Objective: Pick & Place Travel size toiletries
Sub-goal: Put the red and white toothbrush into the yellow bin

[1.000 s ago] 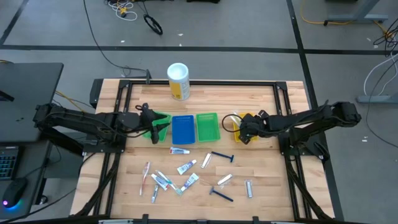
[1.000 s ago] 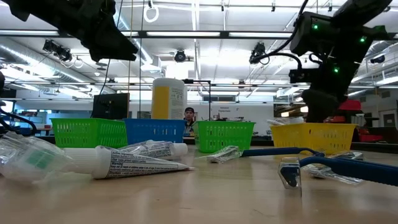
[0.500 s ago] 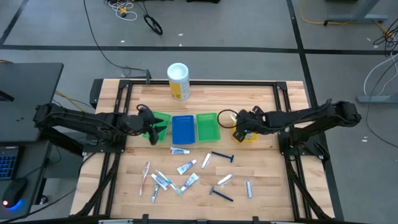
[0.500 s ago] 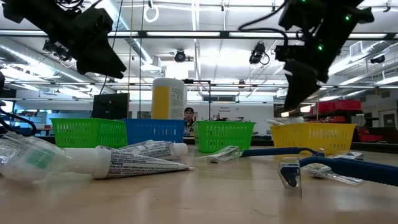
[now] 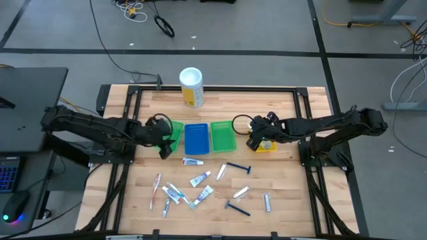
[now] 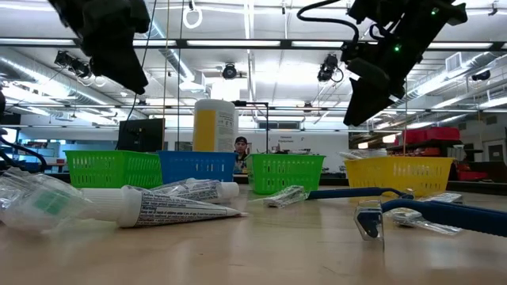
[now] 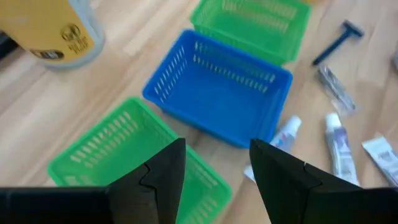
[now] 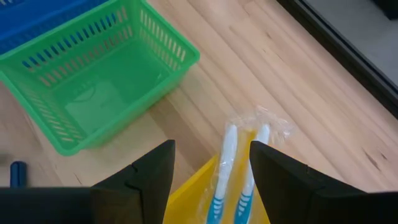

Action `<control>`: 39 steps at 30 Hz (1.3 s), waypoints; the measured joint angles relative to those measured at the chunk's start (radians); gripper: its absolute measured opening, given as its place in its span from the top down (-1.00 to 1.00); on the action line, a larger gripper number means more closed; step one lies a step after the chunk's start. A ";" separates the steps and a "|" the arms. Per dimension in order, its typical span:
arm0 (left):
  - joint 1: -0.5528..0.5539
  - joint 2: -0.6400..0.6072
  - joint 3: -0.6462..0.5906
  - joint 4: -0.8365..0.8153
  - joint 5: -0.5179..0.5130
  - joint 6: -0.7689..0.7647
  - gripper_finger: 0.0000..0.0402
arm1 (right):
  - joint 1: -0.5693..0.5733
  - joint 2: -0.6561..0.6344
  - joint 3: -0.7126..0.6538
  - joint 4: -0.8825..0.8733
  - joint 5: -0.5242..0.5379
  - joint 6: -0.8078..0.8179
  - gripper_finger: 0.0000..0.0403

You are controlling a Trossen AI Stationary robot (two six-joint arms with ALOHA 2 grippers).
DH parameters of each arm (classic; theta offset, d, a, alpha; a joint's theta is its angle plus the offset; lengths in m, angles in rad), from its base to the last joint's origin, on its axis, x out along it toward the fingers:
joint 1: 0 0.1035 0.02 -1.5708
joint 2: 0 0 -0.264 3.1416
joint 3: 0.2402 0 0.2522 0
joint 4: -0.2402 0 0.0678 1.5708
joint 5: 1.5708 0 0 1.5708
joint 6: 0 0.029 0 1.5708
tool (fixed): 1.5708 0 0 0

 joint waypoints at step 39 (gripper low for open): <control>-0.550 0.317 0.070 -0.202 0.246 -1.239 0.01 | 0.000 0.000 0.000 0.036 0.011 -0.032 -0.08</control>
